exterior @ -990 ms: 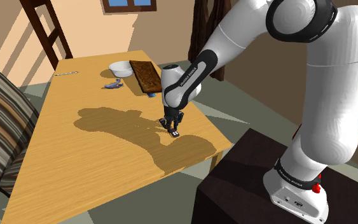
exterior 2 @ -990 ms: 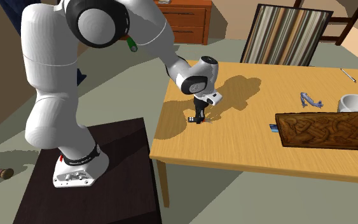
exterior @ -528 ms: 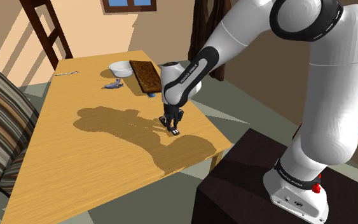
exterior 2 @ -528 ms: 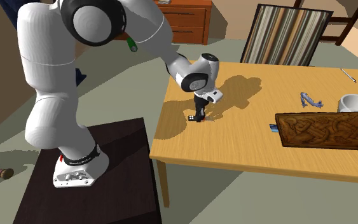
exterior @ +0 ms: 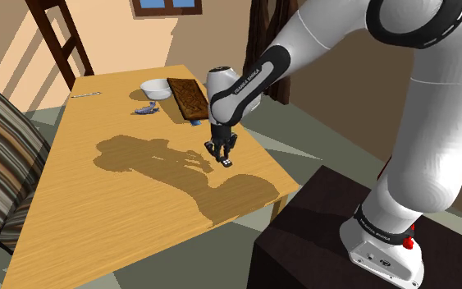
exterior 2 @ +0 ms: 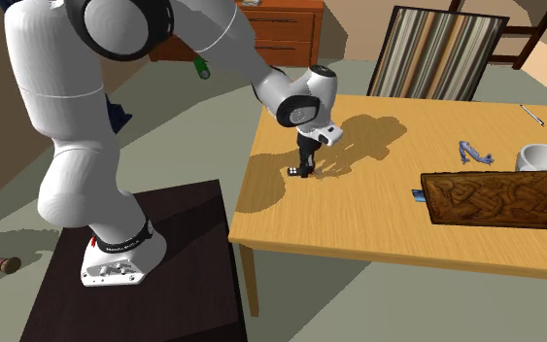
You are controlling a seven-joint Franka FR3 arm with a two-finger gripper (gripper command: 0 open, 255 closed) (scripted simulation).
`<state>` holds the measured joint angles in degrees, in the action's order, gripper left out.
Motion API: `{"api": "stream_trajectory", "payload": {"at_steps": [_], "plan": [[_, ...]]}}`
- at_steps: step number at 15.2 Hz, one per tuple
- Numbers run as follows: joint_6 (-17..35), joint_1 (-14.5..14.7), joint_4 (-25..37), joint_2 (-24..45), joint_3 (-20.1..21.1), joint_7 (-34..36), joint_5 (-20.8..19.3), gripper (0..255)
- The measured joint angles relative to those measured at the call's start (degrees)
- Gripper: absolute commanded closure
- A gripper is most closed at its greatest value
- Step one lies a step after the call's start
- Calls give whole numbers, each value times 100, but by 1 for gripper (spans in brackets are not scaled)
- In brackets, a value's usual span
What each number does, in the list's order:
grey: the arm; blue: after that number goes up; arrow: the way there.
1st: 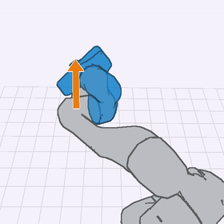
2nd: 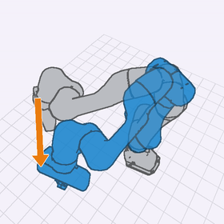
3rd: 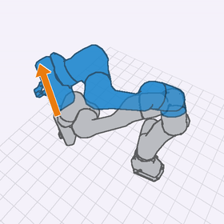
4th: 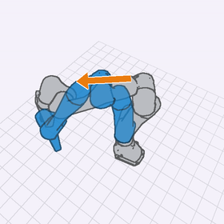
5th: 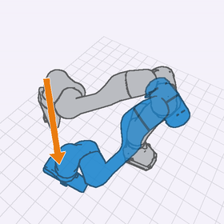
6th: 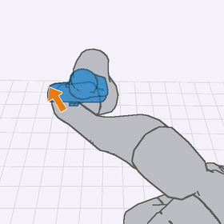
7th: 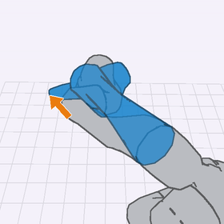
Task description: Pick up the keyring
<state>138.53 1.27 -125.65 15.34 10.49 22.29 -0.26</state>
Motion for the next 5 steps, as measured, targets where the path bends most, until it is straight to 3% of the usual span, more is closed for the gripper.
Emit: {"api": "stream_trajectory", "payload": {"at_steps": [5], "plan": [[-310,-23,78,-234,19,-37,56,255]]}}
